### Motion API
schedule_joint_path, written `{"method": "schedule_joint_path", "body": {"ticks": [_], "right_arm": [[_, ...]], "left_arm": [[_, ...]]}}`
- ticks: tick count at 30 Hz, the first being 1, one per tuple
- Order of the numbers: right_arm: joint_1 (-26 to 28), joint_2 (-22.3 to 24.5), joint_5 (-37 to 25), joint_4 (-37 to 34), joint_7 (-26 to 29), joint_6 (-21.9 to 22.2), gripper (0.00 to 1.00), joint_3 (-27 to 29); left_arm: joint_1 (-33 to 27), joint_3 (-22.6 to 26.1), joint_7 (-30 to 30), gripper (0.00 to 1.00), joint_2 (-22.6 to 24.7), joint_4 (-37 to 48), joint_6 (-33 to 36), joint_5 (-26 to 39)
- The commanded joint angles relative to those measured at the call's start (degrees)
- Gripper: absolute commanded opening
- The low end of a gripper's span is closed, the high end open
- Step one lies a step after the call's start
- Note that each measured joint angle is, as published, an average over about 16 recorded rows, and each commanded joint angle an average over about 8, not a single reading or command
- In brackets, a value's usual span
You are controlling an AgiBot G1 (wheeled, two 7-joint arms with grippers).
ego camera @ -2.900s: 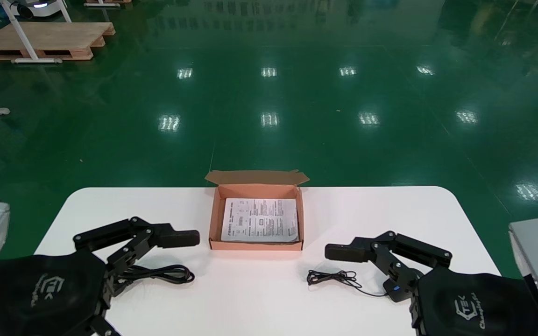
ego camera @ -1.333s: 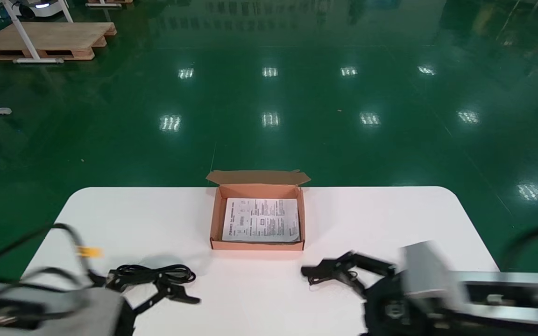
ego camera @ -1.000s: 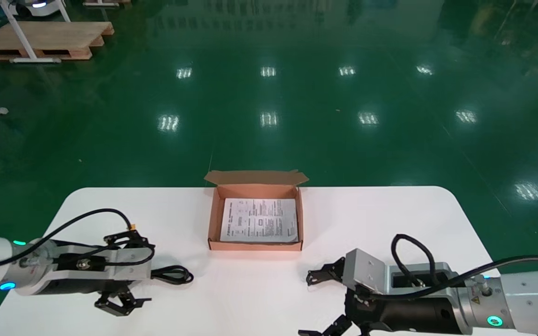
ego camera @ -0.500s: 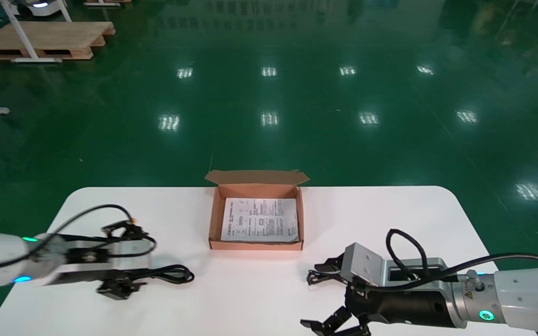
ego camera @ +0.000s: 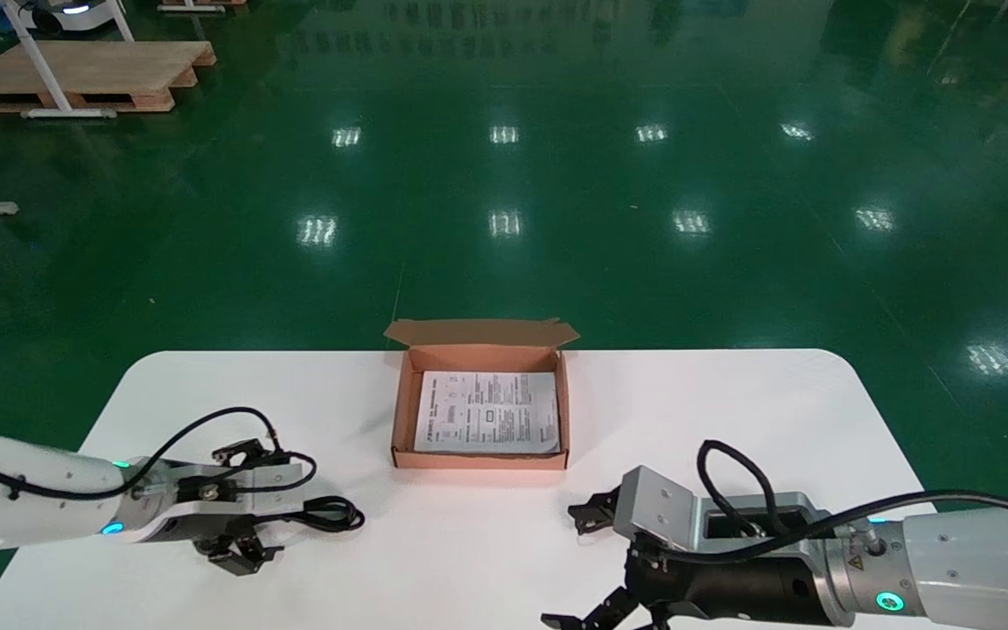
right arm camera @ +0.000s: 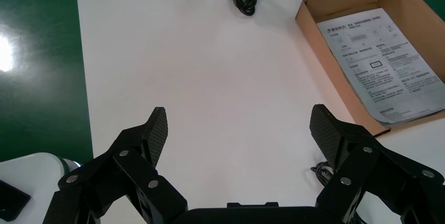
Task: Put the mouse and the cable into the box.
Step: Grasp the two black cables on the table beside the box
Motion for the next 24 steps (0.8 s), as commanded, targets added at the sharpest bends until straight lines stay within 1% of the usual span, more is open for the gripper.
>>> {"method": "schedule_joint_path", "body": {"ticks": [1, 10, 18, 21, 24], "right_arm": [[-0.41, 0.26, -0.07, 0.67, 0.40, 0.06, 1.00, -0.06], [-0.91, 0.44, -0.42, 2.05, 1.30, 0.46, 1.00, -0.22], [-1.22, 0.50, -1.17, 2.43, 1.65, 1.07, 1.00, -0.42], [-0.97, -0.03, -3.35, 2.10, 1.84, 2.43, 1.00, -1.03], [0.00, -1.48, -7.45, 0.79, 1.83, 4.53, 1.00, -2.36]], "left_arm": [[-0.36, -0.07, 0.64, 1.00, 0.63, 2.01, -0.52, -0.20], [-1.17, -0.46, 2.67, 1.00, 1.99, 5.01, -0.87, -1.62], [-2.25, 0.01, 2.89, 1.00, 2.81, 6.56, -1.43, -0.48], [-2.63, 0.29, 2.78, 1.00, 3.14, 7.05, -1.42, 0.09], [-2.90, 0.51, 2.74, 1.00, 3.38, 7.36, -1.33, 0.48]]}}
